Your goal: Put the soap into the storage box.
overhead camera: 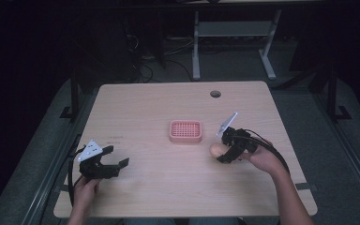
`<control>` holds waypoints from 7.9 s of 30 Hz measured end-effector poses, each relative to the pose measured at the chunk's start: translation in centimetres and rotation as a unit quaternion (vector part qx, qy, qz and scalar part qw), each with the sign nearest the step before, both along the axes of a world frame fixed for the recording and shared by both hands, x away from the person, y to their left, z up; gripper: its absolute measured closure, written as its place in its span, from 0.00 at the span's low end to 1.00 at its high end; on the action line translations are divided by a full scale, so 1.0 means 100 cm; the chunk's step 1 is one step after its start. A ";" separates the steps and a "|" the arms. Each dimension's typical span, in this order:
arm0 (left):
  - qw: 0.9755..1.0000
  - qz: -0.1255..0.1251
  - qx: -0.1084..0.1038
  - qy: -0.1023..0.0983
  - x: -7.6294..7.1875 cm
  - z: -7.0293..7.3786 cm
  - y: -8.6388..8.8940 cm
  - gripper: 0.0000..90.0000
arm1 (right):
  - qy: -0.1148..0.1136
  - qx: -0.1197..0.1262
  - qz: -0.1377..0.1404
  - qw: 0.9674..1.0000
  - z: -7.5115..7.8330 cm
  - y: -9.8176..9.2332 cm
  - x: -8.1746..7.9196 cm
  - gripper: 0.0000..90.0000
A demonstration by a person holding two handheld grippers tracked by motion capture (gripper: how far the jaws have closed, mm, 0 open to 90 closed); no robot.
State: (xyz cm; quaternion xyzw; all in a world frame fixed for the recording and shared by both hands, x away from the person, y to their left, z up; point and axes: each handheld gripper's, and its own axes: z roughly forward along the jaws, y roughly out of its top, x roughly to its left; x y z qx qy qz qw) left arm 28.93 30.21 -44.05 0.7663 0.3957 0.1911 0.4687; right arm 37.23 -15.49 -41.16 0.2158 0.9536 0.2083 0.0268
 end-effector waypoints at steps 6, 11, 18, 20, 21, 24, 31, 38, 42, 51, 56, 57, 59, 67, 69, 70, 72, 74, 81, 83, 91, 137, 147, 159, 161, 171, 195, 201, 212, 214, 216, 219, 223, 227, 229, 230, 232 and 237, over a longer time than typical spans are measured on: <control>1.000 0.004 -0.002 0.000 0.000 0.000 0.002 0.16 | 0.000 0.000 0.005 1.000 0.004 0.006 0.008 0.35; 1.000 0.005 -0.006 0.000 0.001 0.000 0.003 0.16 | -0.003 0.009 0.010 1.000 0.006 0.010 0.012 0.35; 1.000 0.004 -0.004 0.001 0.000 0.001 0.004 0.16 | -0.001 0.001 0.014 1.000 0.006 0.017 0.020 0.35; 1.000 0.005 -0.004 0.001 0.000 0.001 0.004 0.16 | -0.001 0.001 0.012 1.000 0.008 0.017 0.021 0.35; 1.000 0.004 -0.004 0.001 0.000 0.001 0.004 0.16 | -0.004 0.002 0.013 1.000 0.010 0.018 0.023 0.35; 1.000 0.004 -0.004 0.000 0.000 0.001 0.004 0.16 | -0.005 0.012 0.013 1.000 0.013 0.017 0.025 0.35; 1.000 0.005 -0.006 -0.002 0.000 0.001 0.004 0.16 | -0.011 0.010 0.017 1.000 0.021 0.020 0.031 0.35; 1.000 0.005 -0.007 -0.001 0.000 0.001 0.004 0.16 | -0.012 0.010 0.018 1.000 0.024 0.024 0.038 0.35; 1.000 0.006 -0.008 -0.002 0.000 0.001 0.004 0.16 | -0.010 0.016 0.020 1.000 0.028 0.029 0.043 0.35; 1.000 0.006 -0.008 -0.002 0.000 0.002 0.004 0.16 | -0.015 0.008 0.029 0.999 0.031 0.041 0.051 0.35; 1.000 0.006 -0.009 -0.002 0.000 0.002 0.004 0.16 | -0.013 0.010 0.032 0.999 0.032 0.047 0.055 0.35; 1.000 0.005 -0.008 -0.002 0.000 0.002 0.004 0.16 | -0.013 0.007 0.035 0.999 0.032 0.048 0.056 0.35; 1.000 0.005 -0.006 -0.003 0.000 0.002 0.004 0.16 | -0.012 0.008 0.036 0.999 0.033 0.052 0.060 0.35; 1.000 0.006 -0.009 -0.003 0.000 0.002 0.004 0.16 | -0.010 0.007 0.041 0.999 0.033 0.060 0.069 0.35; 1.000 0.006 -0.010 -0.003 0.000 0.002 0.004 0.16 | -0.011 0.004 0.044 0.999 0.034 0.062 0.071 0.35; 1.000 0.006 -0.010 -0.002 0.000 0.002 0.004 0.16 | -0.012 0.005 0.044 0.999 0.035 0.063 0.072 0.35; 1.000 0.006 -0.011 -0.002 0.000 0.002 0.004 0.16 | -0.012 0.006 0.047 0.999 0.035 0.064 0.074 0.35; 1.000 0.006 -0.010 -0.003 0.000 0.002 0.004 0.16 | -0.014 0.008 0.047 0.999 0.037 0.066 0.075 0.35; 1.000 0.006 -0.010 -0.003 0.000 0.002 0.005 0.16 | -0.015 0.007 0.055 0.998 0.042 0.075 0.086 0.35; 1.000 0.007 -0.011 -0.003 0.000 0.002 0.005 0.16 | -0.010 0.013 0.052 0.998 0.043 0.076 0.088 0.35; 1.000 0.005 -0.011 -0.004 0.001 0.002 0.005 0.16 | -0.015 0.006 0.060 0.998 0.047 0.085 0.094 0.35; 1.000 0.009 -0.018 -0.002 0.000 0.002 0.006 0.16 | 0.031 -0.020 0.054 0.998 -0.004 0.122 0.123 0.35; 1.000 0.008 -0.018 -0.002 0.000 0.002 0.006 0.16 | 0.030 -0.021 0.055 0.998 -0.007 0.123 0.124 0.35; 1.000 0.009 -0.018 -0.001 -0.001 0.003 0.006 0.16 | 0.031 -0.022 0.058 0.998 -0.010 0.125 0.124 0.35; 1.000 0.010 -0.019 -0.001 0.000 0.003 0.006 0.16 | 0.033 -0.024 0.057 0.998 -0.010 0.125 0.124 0.35; 1.000 0.008 -0.018 -0.002 0.000 0.003 0.006 0.16 | 0.034 -0.012 0.054 0.998 -0.005 0.121 0.122 0.36; 1.000 0.004 -0.014 -0.001 -0.001 0.003 0.004 0.16 | 0.025 0.016 0.027 0.999 0.011 0.090 0.110 0.30; 1.000 0.003 -0.013 -0.003 -0.001 0.003 0.002 0.16 | 0.023 0.021 0.025 0.999 0.012 0.086 0.106 0.30; 1.000 0.001 -0.010 -0.003 -0.001 0.003 0.002 0.16 | 0.023 0.028 0.018 0.999 0.010 0.076 0.101 0.30; 1.000 0.001 -0.010 -0.003 -0.001 0.003 0.002 0.16 | 0.027 0.027 0.017 0.999 0.010 0.075 0.101 0.30; 1.000 0.000 -0.009 -0.003 -0.001 0.003 0.002 0.16 | 0.027 0.025 0.018 0.999 0.011 0.074 0.100 0.30; 1.000 0.001 -0.010 -0.003 -0.001 0.003 0.002 0.16 | 0.025 0.027 0.017 0.999 0.012 0.073 0.099 0.30; 1.000 0.000 -0.009 -0.003 -0.001 0.003 0.002 0.16 | 0.025 0.029 0.017 0.999 0.015 0.071 0.097 0.30; 1.000 0.001 -0.009 -0.003 -0.001 0.003 0.002 0.16 | 0.027 0.027 0.014 0.999 0.017 0.067 0.095 0.29; 1.000 0.001 -0.010 -0.003 -0.001 0.003 0.002 0.16 | 0.025 0.028 0.014 0.999 0.017 0.066 0.095 0.29; 1.000 0.001 -0.010 -0.003 -0.001 0.003 0.002 0.16 | 0.021 0.031 0.015 0.999 0.017 0.065 0.094 0.29; 1.000 0.001 -0.009 -0.004 -0.001 0.003 0.002 0.16 | 0.021 0.033 0.010 0.999 0.016 0.059 0.092 0.29; 1.000 0.001 -0.010 -0.003 -0.001 0.003 0.002 0.16 | 0.023 0.035 0.002 0.999 0.014 0.053 0.090 0.29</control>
